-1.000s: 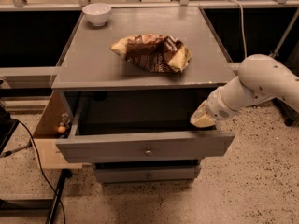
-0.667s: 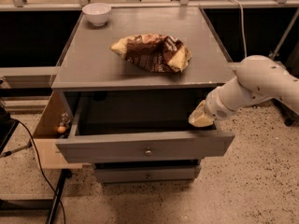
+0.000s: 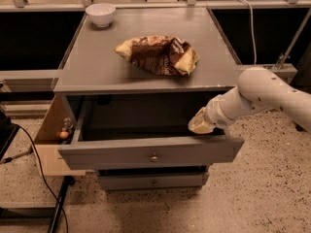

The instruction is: Open top drawer

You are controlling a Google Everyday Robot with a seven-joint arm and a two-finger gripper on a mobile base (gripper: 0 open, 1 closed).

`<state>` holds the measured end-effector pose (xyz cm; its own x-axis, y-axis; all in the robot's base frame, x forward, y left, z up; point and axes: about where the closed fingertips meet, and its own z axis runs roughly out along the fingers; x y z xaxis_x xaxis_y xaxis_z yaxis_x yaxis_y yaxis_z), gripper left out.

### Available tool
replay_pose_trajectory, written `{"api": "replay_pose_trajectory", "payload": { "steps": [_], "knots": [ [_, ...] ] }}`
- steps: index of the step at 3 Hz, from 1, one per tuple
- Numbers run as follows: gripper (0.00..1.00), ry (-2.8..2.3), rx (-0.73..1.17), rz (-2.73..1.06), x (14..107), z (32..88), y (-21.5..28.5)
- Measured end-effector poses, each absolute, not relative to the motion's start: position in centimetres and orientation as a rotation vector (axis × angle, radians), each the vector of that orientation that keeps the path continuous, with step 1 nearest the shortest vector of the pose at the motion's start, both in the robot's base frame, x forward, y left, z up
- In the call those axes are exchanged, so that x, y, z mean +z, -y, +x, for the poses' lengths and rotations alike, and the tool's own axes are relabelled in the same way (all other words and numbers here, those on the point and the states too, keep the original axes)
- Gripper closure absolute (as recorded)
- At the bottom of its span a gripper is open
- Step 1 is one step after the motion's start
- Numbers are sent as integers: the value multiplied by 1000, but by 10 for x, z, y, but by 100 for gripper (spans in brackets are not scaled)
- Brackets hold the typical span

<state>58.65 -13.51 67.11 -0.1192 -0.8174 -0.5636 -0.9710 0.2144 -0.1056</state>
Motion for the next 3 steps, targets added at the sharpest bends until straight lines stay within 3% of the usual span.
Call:
{"api": "replay_pose_trajectory", "payload": {
  "steps": [3],
  "knots": [
    [100, -1907, 449, -1701, 659, 575, 129]
  ]
}}
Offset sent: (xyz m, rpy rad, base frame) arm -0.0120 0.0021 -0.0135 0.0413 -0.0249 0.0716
